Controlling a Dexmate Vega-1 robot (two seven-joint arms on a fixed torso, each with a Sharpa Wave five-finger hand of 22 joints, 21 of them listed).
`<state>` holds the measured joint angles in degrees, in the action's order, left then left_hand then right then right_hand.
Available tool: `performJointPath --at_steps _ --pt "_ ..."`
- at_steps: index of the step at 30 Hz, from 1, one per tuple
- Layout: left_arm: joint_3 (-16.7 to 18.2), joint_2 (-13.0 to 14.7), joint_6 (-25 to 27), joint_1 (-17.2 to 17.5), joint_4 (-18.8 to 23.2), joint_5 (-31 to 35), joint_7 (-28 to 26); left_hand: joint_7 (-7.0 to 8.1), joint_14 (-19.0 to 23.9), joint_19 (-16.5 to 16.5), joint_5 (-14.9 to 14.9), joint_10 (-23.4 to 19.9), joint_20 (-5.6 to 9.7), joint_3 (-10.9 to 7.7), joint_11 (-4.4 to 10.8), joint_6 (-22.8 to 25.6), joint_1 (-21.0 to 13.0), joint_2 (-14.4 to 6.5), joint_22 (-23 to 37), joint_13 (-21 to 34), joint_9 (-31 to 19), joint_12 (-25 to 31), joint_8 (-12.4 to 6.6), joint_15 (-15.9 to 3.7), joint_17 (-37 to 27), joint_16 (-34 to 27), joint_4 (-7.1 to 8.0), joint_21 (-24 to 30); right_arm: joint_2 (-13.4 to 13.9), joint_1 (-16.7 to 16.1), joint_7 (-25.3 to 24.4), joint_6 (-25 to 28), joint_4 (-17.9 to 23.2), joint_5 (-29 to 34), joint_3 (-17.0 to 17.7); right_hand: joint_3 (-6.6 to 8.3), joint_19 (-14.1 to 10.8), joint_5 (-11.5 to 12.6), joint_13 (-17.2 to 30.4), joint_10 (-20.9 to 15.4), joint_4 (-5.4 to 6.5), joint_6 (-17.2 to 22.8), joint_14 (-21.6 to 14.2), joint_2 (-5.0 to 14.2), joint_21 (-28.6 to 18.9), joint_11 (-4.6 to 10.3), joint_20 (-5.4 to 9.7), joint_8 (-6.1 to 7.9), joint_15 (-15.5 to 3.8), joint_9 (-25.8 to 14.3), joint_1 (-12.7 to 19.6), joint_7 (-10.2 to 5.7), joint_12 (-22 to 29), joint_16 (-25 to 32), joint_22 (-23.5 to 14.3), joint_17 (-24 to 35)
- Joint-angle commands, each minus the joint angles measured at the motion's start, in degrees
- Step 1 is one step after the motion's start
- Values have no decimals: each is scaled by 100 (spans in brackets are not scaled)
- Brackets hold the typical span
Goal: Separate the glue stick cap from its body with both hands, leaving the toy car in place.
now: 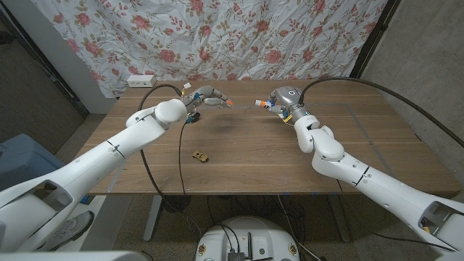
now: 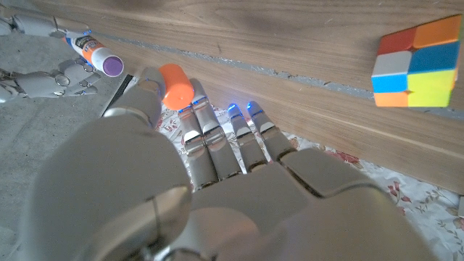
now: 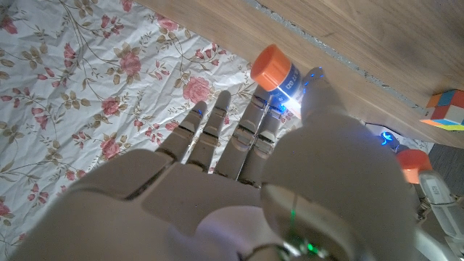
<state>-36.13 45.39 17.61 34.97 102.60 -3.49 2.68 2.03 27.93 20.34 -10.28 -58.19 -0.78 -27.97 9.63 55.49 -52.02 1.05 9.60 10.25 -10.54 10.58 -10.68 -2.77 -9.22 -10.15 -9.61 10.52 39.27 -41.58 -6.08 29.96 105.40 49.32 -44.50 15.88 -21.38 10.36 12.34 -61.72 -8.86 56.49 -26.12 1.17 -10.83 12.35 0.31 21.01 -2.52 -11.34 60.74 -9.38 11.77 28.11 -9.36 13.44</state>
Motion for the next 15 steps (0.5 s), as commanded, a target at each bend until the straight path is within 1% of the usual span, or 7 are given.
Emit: performJointPath --at_steps 1,6,15 --pt "-164 211 225 -216 125 532 322 -35 -21 -44 -26 110 -9 25 98 45 -5 -47 0 31 -33 -10 -28 -405 -8 12 0 -10 157 -38 -94 -222 -128 -238 59 -12 -39 26 18 -26 12 362 -68 72 -9 10 -11 31 -753 -31 75 -362 2 8 -18 21" --pt "-207 254 399 -275 193 695 453 -30 -27 -53 -26 103 -1 37 95 50 3 -50 0 32 -33 -5 -30 -404 -10 8 2 -10 253 -46 -69 -403 -175 -405 103 -16 -58 26 19 -16 10 364 -83 79 -13 8 1 30 -767 -32 79 -361 1 23 -18 33" --pt "-385 369 660 -479 309 1039 902 -26 -44 -82 -26 90 5 58 107 54 16 -57 0 33 -34 3 -33 -406 -11 3 5 -14 361 -36 -25 -640 -316 -583 115 -25 -65 23 18 10 13 358 -84 79 -11 6 6 24 -766 -34 70 -362 -4 20 -19 33"
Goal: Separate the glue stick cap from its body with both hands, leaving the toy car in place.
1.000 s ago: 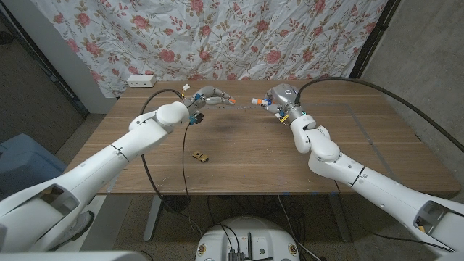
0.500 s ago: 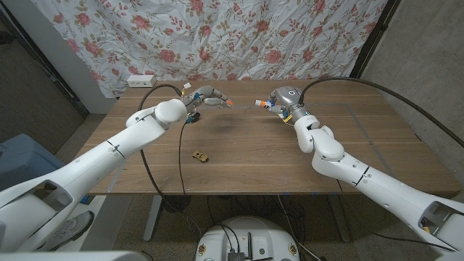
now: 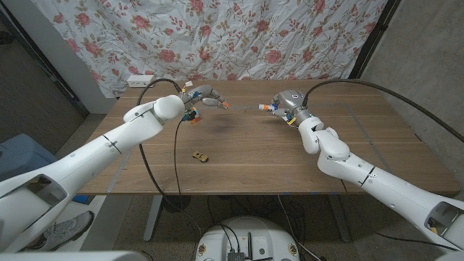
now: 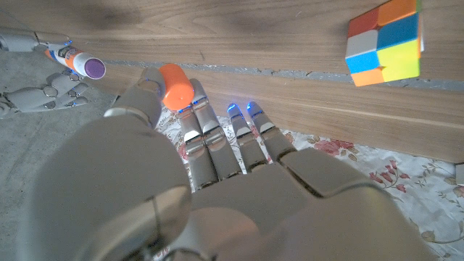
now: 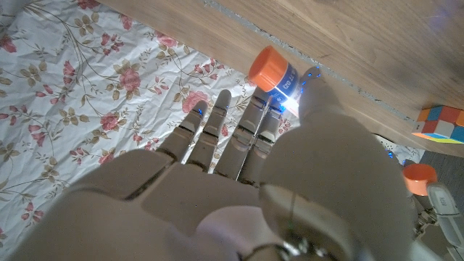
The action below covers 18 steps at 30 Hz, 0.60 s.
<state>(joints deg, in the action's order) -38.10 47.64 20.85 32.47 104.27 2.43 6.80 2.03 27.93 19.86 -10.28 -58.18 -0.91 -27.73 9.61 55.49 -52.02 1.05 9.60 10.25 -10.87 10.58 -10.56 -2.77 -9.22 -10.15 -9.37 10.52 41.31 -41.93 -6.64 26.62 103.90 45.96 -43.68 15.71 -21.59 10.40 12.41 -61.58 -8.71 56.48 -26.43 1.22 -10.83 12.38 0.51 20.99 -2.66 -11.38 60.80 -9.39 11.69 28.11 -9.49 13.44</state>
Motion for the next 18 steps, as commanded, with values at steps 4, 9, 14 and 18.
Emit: performJointPath --at_steps 4,9,14,18 --pt "-285 175 499 -291 245 672 605 -12 -61 -64 -22 94 32 54 116 63 42 -51 -1 33 -1 1 -48 -412 -13 4 -9 -22 113 -29 55 -182 -176 -265 37 -8 -50 20 11 22 -3 356 -54 79 -11 -1 -12 23 -759 -30 64 -361 -2 16 -6 32" --pt "-451 223 614 -377 346 1030 744 1 -90 -128 -17 99 33 90 122 50 88 -48 -1 34 -2 2 -44 -402 -14 4 5 -33 111 -26 60 -186 -243 -301 6 -13 -60 18 11 41 0 352 -54 81 -12 -1 -3 19 -759 -31 56 -362 -6 15 -7 33" --pt "-535 221 731 -370 437 1358 788 11 -123 -177 -18 182 18 112 133 -16 111 -54 -3 34 -2 -26 -21 -383 -14 6 7 -38 100 -34 -36 -228 -342 -341 -11 -18 -78 18 11 49 1 342 -53 78 -17 -1 16 13 -757 -31 48 -363 -4 12 -7 33" --pt "-635 221 801 -411 467 1616 924 14 -137 -220 -20 176 36 118 150 -15 115 -59 -3 34 -2 -19 -24 -382 -14 7 5 -47 103 -35 -36 -247 -399 -404 -21 -23 -100 17 11 74 -2 332 -46 72 -22 -5 43 6 -762 -31 46 -363 -9 5 -7 32"
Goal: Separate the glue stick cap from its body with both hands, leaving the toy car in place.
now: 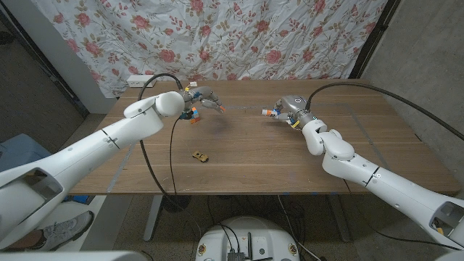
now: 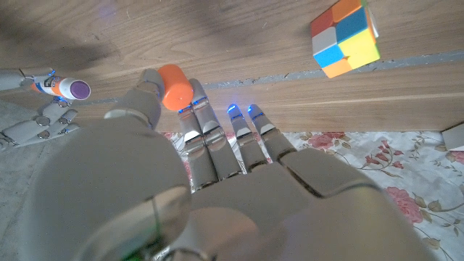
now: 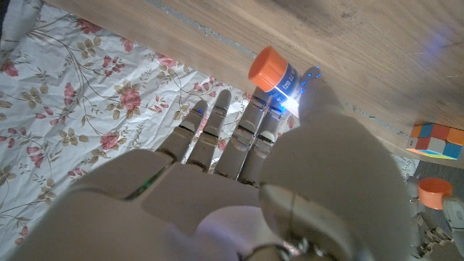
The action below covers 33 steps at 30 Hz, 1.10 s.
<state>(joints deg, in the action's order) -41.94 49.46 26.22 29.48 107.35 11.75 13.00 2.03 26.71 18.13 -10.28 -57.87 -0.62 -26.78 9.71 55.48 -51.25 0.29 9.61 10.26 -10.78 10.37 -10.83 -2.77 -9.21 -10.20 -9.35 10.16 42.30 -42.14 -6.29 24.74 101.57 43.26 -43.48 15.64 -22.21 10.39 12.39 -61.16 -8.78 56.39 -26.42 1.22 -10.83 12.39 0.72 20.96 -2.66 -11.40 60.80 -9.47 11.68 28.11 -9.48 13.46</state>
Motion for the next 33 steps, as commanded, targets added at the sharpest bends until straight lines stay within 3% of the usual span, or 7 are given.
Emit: performJointPath --at_steps 1,20,33 --pt "-268 34 276 -117 161 743 321 16 -20 -51 -21 143 7 25 141 -12 40 15 -4 33 -11 4 2 -377 -14 11 3 -10 -2 -16 -94 -62 -185 -137 -45 -16 -46 18 13 37 4 338 -44 72 -24 -6 34 7 -766 -29 47 -354 -10 4 -8 31" --pt "-543 -10 322 -114 112 1769 724 75 -36 -93 -27 148 31 62 170 8 59 -3 -7 33 -8 14 -16 -398 -14 -6 -10 10 21 -31 -324 -231 -408 -185 -146 -24 -105 20 15 24 12 332 -72 99 -33 -3 80 -2 -779 -33 37 -352 13 22 -10 48" --pt "-647 -89 360 -31 3 2457 873 98 -29 -20 -29 192 6 89 204 -27 81 -14 -5 34 -7 7 -8 -401 -11 -13 -9 45 71 29 -90 -162 -406 -60 -242 -26 -114 20 15 48 6 336 -82 84 -26 -6 90 -3 -779 -36 25 -353 10 0 -11 42"
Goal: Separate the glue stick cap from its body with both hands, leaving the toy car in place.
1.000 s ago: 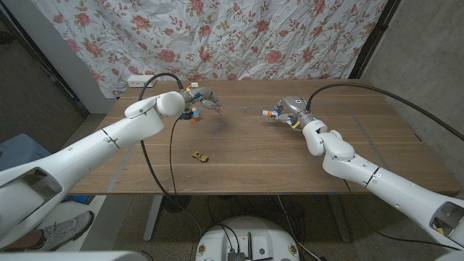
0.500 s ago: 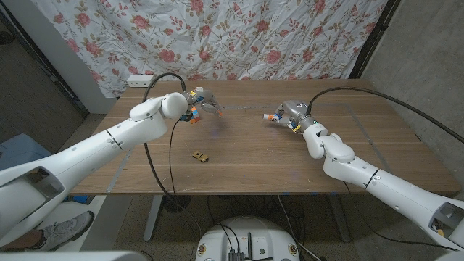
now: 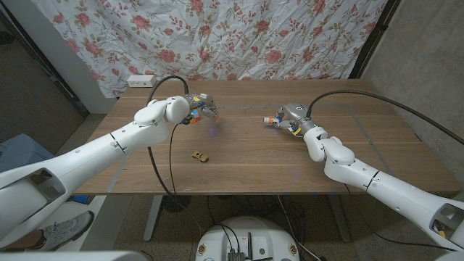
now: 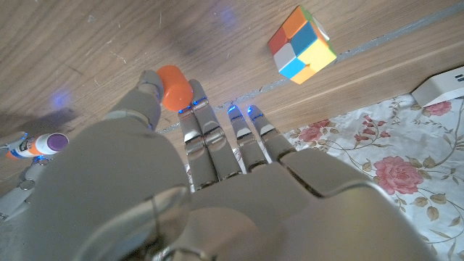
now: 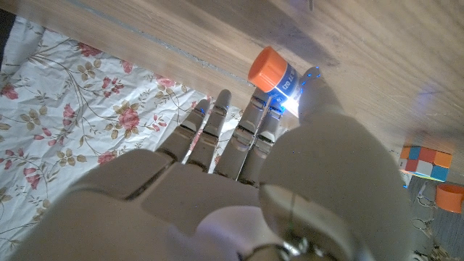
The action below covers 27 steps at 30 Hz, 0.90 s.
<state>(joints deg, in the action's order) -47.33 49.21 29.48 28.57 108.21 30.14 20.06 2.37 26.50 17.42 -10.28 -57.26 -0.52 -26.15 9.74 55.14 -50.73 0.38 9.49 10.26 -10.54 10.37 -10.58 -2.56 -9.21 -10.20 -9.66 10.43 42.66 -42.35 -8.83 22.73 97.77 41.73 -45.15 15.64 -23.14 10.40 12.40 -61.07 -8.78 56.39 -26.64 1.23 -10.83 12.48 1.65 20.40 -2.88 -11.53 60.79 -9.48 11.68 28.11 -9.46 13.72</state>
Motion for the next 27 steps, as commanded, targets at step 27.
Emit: performJointPath --at_steps 27 --pt "-109 -324 190 225 -263 1374 311 88 4 5 -34 122 86 59 245 1 51 -46 6 36 -31 21 -42 -446 -9 -14 18 6 57 246 848 45 49 -47 -122 -51 6 34 8 194 8 215 31 23 -5 -15 -73 -17 -738 -18 -33 -354 -22 -80 -14 15"
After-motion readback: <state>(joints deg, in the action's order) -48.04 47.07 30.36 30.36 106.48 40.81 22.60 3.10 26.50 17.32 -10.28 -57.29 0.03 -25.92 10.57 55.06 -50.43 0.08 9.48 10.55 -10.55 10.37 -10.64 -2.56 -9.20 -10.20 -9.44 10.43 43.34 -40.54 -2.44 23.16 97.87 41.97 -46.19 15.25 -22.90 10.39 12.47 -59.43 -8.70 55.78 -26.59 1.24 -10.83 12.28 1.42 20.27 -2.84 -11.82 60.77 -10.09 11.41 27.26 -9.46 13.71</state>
